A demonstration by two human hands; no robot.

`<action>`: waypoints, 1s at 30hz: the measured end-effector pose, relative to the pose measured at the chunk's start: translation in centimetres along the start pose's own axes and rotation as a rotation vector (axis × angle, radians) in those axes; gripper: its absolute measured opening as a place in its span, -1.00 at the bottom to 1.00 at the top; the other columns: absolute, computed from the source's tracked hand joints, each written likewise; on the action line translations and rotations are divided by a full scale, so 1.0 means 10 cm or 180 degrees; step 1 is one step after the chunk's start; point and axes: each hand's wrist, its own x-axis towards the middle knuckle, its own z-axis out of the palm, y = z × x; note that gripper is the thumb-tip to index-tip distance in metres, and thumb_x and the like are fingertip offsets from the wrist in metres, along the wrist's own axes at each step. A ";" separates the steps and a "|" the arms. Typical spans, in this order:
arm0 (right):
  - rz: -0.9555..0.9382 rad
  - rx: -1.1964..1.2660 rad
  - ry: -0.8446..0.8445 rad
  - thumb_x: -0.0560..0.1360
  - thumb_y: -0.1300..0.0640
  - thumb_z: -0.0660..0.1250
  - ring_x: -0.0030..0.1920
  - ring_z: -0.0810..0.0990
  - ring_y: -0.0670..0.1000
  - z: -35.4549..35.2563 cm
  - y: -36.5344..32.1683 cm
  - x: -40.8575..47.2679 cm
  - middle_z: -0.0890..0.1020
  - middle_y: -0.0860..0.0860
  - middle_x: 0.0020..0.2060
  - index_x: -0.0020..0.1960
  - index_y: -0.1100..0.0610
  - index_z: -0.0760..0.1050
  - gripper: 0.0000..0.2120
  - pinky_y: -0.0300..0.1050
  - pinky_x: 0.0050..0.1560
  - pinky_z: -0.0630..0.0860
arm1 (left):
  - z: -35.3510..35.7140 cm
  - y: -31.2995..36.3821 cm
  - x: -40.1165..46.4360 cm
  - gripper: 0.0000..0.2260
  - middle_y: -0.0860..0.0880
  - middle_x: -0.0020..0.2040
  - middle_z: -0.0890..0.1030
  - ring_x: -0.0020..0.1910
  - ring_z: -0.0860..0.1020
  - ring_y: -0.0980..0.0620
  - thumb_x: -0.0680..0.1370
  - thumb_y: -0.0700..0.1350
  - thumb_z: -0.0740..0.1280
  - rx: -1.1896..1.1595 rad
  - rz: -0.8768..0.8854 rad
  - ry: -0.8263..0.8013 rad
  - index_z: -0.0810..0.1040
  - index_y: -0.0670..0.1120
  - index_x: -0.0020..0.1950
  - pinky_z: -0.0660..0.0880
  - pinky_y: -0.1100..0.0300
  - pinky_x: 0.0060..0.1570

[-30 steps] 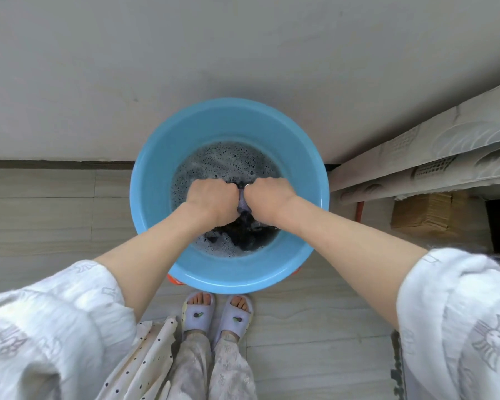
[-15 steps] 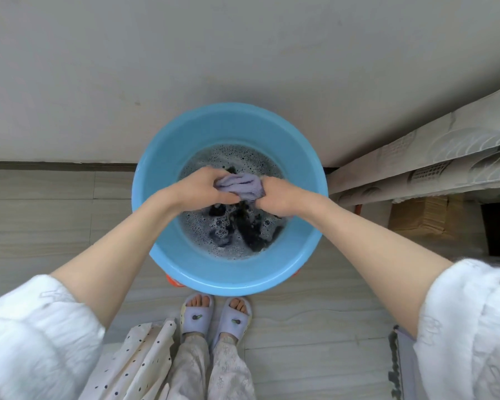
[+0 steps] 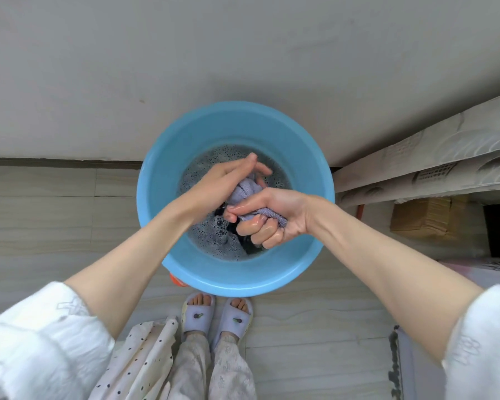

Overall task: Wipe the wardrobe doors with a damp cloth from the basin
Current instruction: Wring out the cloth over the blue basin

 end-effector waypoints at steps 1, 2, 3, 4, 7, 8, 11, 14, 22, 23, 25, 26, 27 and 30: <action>0.0067 -0.0049 0.0031 0.50 0.11 0.08 -0.57 -0.01 -0.14 -0.01 -0.01 -0.01 0.27 -0.10 -0.59 -0.19 0.10 0.29 -0.88 -0.36 -0.64 -0.02 | -0.01 0.00 0.01 -0.65 0.05 -0.18 0.59 -0.17 0.50 0.19 0.61 0.12 0.07 0.0272 0.0018 0.0064 0.56 0.00 -0.15 0.40 0.28 -0.02; 0.0130 -0.0104 0.0119 0.53 0.12 0.06 -0.58 -0.01 -0.14 -0.02 -0.02 -0.02 0.27 -0.10 -0.60 -0.20 0.10 0.28 -0.86 -0.36 -0.64 -0.02 | -0.02 -0.01 0.02 -0.62 0.04 -0.23 0.54 -0.23 0.45 0.16 0.63 0.10 0.04 0.0605 0.0052 0.0108 0.51 -0.03 -0.23 0.36 0.24 -0.10; 0.0201 -0.0178 0.0246 0.56 0.13 0.04 -0.59 0.00 -0.15 -0.02 -0.03 -0.03 0.27 -0.10 -0.60 -0.21 0.10 0.28 -0.82 -0.36 -0.65 -0.02 | -0.04 -0.01 0.02 -0.58 0.02 -0.27 0.50 -0.26 0.40 0.12 0.64 0.11 0.02 0.0967 0.0063 0.0114 0.46 -0.06 -0.27 0.32 0.19 -0.14; 0.0266 -0.0300 0.0427 0.59 0.13 0.04 -0.62 0.02 -0.16 -0.02 -0.03 -0.02 0.25 -0.10 -0.61 -0.22 0.10 0.28 -0.78 -0.38 -0.65 -0.02 | -0.05 -0.03 0.02 -0.53 -0.01 -0.29 0.48 -0.27 0.38 0.07 0.63 0.14 -0.01 0.1298 0.0046 0.0108 0.44 -0.11 -0.28 0.32 0.15 -0.16; 0.0271 -0.1393 0.1381 0.57 0.19 0.14 -0.67 0.12 -0.14 0.06 -0.05 0.03 0.25 -0.07 -0.61 -0.29 0.12 0.28 -0.75 -0.43 -0.63 0.04 | -0.09 -0.07 0.02 -0.38 -0.16 -0.36 0.48 -0.30 0.41 -0.07 0.60 0.22 -0.02 0.1815 -0.0079 0.0213 0.45 -0.28 -0.28 0.38 0.05 -0.16; 0.0168 -0.2085 0.1801 0.54 0.22 0.15 -0.67 0.17 -0.09 0.09 -0.05 0.05 0.30 -0.02 -0.59 -0.32 0.13 0.29 -0.75 -0.41 -0.63 0.10 | -0.09 -0.09 0.04 -0.39 -0.15 -0.38 0.49 -0.30 0.43 -0.08 0.61 0.21 -0.01 0.1861 -0.0127 0.0267 0.46 -0.28 -0.30 0.37 0.04 -0.17; -0.0040 -0.3800 0.2596 0.51 0.21 0.14 -0.44 0.42 0.09 0.18 -0.07 0.12 0.45 0.15 -0.39 -0.30 0.19 0.34 -0.79 -0.24 -0.50 0.32 | -0.10 -0.13 0.06 -0.44 -0.04 -0.41 0.50 -0.25 0.45 -0.07 0.63 0.15 -0.01 0.1990 -0.0322 0.0490 0.47 -0.15 -0.39 0.25 0.13 -0.21; -0.0020 -0.4381 0.3155 0.55 0.09 0.17 -0.18 0.45 0.14 0.21 -0.04 0.17 0.50 0.11 -0.18 -0.06 0.16 0.42 -0.86 -0.15 -0.19 0.33 | -0.09 -0.11 0.08 -0.46 -0.05 -0.40 0.53 -0.19 0.45 -0.11 0.64 0.11 -0.03 0.2103 -0.0457 0.0608 0.41 -0.04 -0.46 0.29 0.12 -0.14; -0.0345 -0.5938 0.3863 0.54 0.29 0.12 0.06 0.59 0.19 0.18 -0.02 0.22 0.59 0.13 0.08 0.33 0.26 0.25 -0.64 -0.06 -0.24 0.30 | -0.07 -0.11 0.10 -0.52 0.00 -0.57 0.35 -0.60 0.29 0.01 0.64 0.15 0.04 0.0437 -0.1900 0.0601 0.36 -0.08 -0.39 0.25 0.38 -0.63; -0.0435 -0.6093 0.3875 0.53 0.30 0.10 0.04 0.60 0.20 0.16 0.00 0.22 0.61 0.14 0.05 0.36 0.27 0.19 -0.60 -0.06 -0.26 0.29 | -0.10 -0.10 0.09 -0.54 0.00 -0.54 0.35 -0.62 0.28 0.04 0.63 0.19 0.04 0.0201 -0.2058 0.0491 0.37 -0.07 -0.34 0.24 0.38 -0.63; -0.0586 -0.6310 0.3856 0.57 0.25 0.10 0.00 0.61 0.20 0.13 0.05 0.24 0.63 0.13 0.01 0.37 0.25 0.15 -0.61 -0.06 -0.29 0.27 | -0.16 -0.07 0.05 -0.56 0.02 -0.51 0.38 -0.66 0.30 0.10 0.60 0.25 0.05 -0.0220 -0.2325 0.0308 0.40 -0.04 -0.27 0.23 0.40 -0.64; -0.0644 -0.6304 0.3865 0.59 0.19 0.12 -0.01 0.62 0.20 0.11 0.08 0.23 0.63 0.13 0.00 0.35 0.23 0.16 -0.64 -0.06 -0.29 0.27 | -0.19 -0.07 0.04 -0.57 0.03 -0.53 0.40 -0.65 0.33 0.12 0.59 0.26 0.06 -0.0413 -0.2415 0.0326 0.40 -0.03 -0.26 0.25 0.41 -0.63; -0.0699 -0.6140 0.3879 0.60 0.12 0.12 -0.01 0.61 0.22 0.09 0.11 0.21 0.63 0.14 0.00 0.33 0.21 0.18 -0.65 -0.04 -0.28 0.28 | -0.21 -0.06 0.02 -0.60 0.03 -0.53 0.43 -0.65 0.37 0.13 0.58 0.24 0.09 -0.0624 -0.2458 0.0454 0.40 -0.03 -0.23 0.28 0.41 -0.63; -0.0865 -0.4449 0.3583 0.59 0.02 0.15 -0.03 0.60 0.17 0.07 0.14 0.14 0.59 0.21 -0.02 0.20 0.17 0.31 -0.72 -0.02 -0.17 0.40 | -0.23 0.01 -0.03 -0.80 -0.03 -0.44 0.50 -0.60 0.48 0.13 0.64 0.03 0.14 -0.1711 -0.2032 0.1194 0.38 -0.10 0.00 0.42 0.36 -0.59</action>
